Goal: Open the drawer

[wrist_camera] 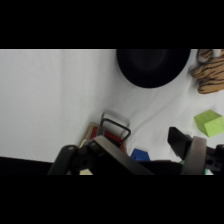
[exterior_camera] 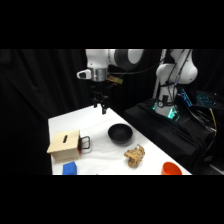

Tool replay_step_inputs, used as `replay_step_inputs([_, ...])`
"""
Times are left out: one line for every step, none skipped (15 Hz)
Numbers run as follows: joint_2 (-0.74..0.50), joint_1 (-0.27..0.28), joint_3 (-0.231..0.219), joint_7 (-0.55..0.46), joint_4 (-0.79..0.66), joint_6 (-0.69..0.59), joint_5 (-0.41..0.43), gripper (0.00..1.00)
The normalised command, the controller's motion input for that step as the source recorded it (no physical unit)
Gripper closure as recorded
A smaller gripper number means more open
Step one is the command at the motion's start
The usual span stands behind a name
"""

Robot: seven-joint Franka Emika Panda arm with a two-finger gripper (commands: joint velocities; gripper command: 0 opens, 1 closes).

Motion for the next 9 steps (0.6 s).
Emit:
replay_step_inputs([0.0,-0.017,0.019,0.0,0.01,-0.02,-0.002,0.0])
replay_step_inputs([0.05,-0.009,0.026,0.05,0.1,-0.04,-0.005,0.0])
replay_step_inputs([0.09,-0.003,0.024,0.15,0.16,-0.02,-0.064,0.0])
replay_step_inputs([0.16,0.002,0.02,0.25,0.26,-0.06,-0.118,0.0])
replay_step_inputs([0.2,0.003,0.02,0.25,0.32,-0.1,-0.1,0.0])
replay_step_inputs([0.25,0.005,0.014,0.3,0.39,-0.12,-0.111,0.0])
replay_step_inputs([0.3,0.006,0.0,0.37,0.45,-0.11,-0.169,0.0])
replay_step_inputs([0.33,0.01,-0.008,0.39,0.47,-0.12,-0.171,0.0])
replay_step_inputs([0.34,0.014,-0.017,0.39,0.48,-0.14,-0.159,0.0])
